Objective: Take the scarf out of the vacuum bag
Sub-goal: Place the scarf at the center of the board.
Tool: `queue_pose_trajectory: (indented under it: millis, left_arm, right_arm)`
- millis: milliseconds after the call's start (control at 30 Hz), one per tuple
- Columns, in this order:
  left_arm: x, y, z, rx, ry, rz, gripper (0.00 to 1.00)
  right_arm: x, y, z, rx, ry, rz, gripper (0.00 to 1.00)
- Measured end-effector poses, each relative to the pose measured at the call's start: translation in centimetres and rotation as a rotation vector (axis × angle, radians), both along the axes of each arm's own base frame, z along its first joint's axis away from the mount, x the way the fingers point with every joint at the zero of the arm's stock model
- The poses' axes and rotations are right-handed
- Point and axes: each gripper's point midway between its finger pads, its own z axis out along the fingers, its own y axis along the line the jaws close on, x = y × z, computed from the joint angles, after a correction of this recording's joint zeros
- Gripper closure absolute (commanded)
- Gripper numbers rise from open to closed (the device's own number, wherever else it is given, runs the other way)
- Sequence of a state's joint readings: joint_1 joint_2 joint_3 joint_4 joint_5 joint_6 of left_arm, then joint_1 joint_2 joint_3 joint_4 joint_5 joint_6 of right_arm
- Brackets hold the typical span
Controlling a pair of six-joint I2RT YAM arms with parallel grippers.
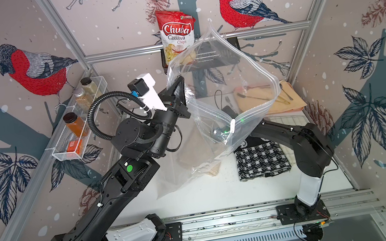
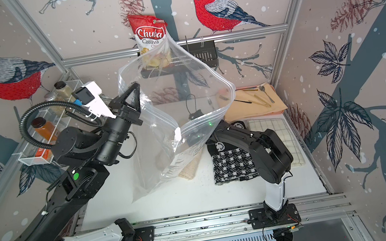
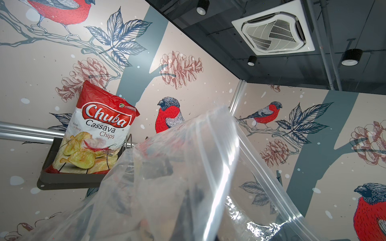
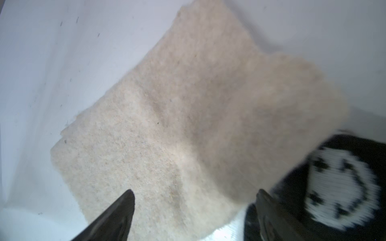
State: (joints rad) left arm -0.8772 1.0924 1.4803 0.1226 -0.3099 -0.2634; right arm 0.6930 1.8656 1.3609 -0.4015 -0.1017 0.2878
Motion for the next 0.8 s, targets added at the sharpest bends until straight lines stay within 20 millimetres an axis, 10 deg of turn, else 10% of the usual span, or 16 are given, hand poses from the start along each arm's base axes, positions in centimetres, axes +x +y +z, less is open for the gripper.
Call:
queue_pose_trajectory:
  millis: [233,533,800]
  left_arm:
    - [-0.2,0.1,0.3,-0.004,-0.006,-0.002,1.0]
    - [-0.6,0.8,0.7,-0.014,-0.015,0.005,1.0]
    - [-0.4,0.6,0.4,-0.006,-0.012,0.007,1.0]
  right_arm:
    - [1.5,4.2,-5.4,0.07,0.083,0.102,0.14]
    - [-0.3,11.3,-5.2,0.195,0.069,0.357,0.15]
    - [0.9,3.3,-0.2,0.2,0.026,0.176,0.13]
